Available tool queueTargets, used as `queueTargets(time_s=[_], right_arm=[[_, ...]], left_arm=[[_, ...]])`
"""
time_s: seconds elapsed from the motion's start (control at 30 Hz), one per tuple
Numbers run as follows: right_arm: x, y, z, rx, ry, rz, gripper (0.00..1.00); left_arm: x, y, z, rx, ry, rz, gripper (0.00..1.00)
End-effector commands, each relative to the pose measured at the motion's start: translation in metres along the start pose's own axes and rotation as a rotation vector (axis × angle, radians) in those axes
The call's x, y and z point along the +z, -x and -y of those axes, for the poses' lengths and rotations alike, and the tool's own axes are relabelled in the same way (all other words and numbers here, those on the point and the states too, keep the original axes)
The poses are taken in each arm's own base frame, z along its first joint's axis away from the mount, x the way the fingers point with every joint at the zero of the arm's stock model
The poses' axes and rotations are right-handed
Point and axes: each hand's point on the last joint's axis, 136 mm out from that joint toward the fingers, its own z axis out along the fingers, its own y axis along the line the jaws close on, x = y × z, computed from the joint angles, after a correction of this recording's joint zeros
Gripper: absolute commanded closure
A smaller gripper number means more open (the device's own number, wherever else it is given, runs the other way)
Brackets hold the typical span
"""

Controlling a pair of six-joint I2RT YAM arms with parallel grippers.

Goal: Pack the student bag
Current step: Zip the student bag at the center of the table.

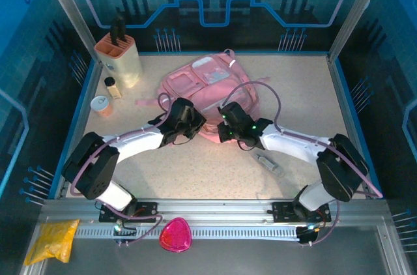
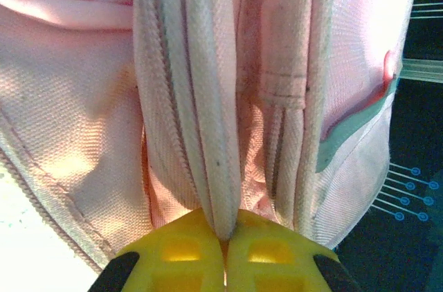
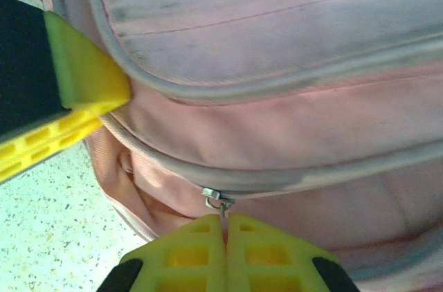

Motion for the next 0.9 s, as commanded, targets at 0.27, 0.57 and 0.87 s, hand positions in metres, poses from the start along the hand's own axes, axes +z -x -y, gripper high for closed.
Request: queueTargets(time_s=[0.27,0.57,0.87], right_arm=[[-0.019,0.006,0.051,0.013,-0.130,0.032,1.00],[-0.004,-0.001,-0.030,-0.147,0.125,0.005,1.00],[0.011,0.001,-0.072,-0.109,0.207,-0.002,1.00]], left_arm=[[-0.038,0.054,0.025,0.066,-0.075,0.099,1.00],[-0.047,0.087,0.023,0.155,-0.027,0.074,1.00],[-0.057,0.081,0.006,0.095,-0.071,0.091,0.64]])
